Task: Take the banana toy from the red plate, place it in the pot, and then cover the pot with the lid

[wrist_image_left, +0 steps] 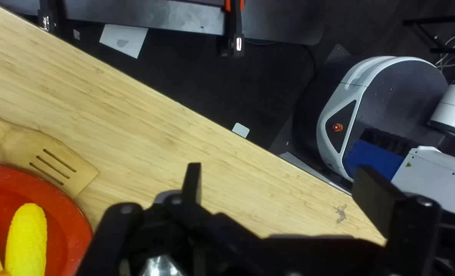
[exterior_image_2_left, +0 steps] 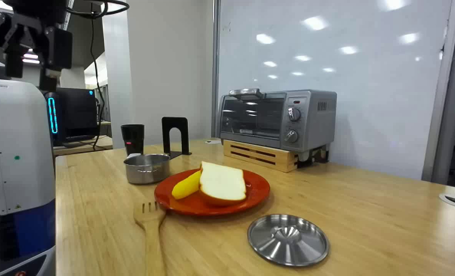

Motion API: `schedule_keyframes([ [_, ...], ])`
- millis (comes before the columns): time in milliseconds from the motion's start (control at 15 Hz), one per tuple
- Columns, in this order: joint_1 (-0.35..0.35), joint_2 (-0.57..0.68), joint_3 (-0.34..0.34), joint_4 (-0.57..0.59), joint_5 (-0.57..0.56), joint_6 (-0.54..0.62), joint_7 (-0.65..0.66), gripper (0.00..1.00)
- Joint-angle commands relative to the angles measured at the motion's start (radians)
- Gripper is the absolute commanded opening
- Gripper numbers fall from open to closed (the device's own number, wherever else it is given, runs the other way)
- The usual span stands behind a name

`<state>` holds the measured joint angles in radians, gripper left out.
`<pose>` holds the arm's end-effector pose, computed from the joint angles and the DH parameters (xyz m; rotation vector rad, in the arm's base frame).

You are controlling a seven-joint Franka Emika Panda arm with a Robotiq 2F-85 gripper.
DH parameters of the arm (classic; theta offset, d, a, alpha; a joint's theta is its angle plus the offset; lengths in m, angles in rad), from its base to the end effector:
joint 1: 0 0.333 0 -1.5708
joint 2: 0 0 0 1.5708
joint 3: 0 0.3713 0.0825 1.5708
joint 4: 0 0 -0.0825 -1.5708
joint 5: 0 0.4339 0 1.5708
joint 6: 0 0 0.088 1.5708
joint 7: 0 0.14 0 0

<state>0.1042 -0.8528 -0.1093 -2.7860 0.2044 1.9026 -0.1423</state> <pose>0.2937 0.0232 0.4227 -2.8616 -0.1511 0.0306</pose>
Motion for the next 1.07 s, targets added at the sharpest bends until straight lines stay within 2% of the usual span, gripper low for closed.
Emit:
schedule_keyframes([
  [0,-0.016,0.002,0.014,0.002,0.011,-0.005,-0.01,1.0],
  [400,-0.022,0.025,0.001,0.006,0.006,0.015,-0.025,1.0],
  [1000,-0.142,0.332,-0.064,0.034,-0.209,0.358,-0.097,1.0],
])
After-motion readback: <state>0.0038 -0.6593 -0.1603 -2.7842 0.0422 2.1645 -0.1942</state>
